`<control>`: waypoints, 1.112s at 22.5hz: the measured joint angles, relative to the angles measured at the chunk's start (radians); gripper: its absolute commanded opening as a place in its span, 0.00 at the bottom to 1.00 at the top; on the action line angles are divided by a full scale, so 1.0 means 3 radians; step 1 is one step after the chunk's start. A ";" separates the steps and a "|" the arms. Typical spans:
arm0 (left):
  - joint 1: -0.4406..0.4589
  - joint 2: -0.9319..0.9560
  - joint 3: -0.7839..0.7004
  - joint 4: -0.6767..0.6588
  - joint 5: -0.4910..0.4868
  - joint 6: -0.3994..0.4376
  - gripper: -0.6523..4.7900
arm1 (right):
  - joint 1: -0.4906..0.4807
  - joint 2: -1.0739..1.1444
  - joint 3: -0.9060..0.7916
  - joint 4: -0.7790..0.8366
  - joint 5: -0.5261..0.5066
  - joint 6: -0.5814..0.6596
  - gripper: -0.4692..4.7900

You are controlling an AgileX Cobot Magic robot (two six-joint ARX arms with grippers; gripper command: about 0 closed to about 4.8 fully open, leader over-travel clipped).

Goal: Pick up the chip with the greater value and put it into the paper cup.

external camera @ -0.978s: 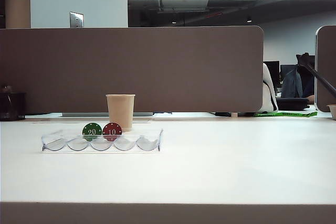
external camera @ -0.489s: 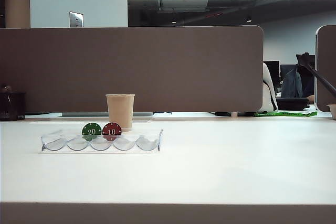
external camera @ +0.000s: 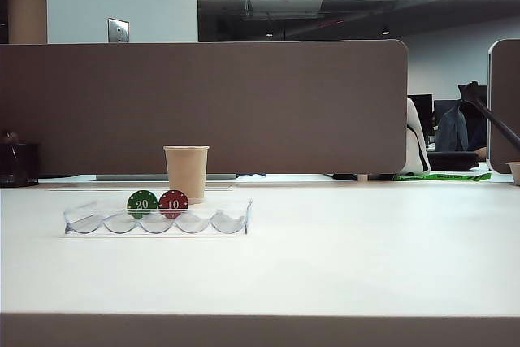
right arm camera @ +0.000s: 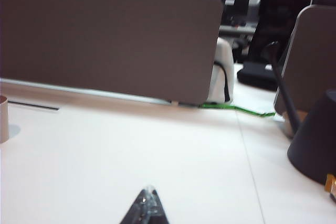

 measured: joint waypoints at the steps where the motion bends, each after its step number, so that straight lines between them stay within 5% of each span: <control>1: 0.0000 0.0145 0.0102 -0.0043 0.0050 0.0015 0.11 | 0.0001 0.0123 0.0095 -0.0039 -0.0051 -0.0001 0.08; 8: 0.0000 0.1382 0.0764 -0.0585 0.0581 0.0286 0.11 | 0.0109 0.1548 0.1175 -0.0524 -0.0829 -0.0003 0.08; 14: 0.0000 0.1752 0.0833 -0.0238 0.0879 0.0582 0.11 | 0.0832 0.2543 0.1651 -0.0544 -0.0516 -0.0003 0.08; 21: 0.0000 0.1788 0.0833 0.0333 0.1068 0.0609 0.11 | 0.1540 0.3335 0.1670 0.0146 -0.0285 -0.0004 0.08; 25: 0.0004 0.2017 0.0839 0.0432 0.1166 0.0855 0.11 | 0.1956 0.3754 0.1670 0.0849 -0.0286 -0.0003 0.08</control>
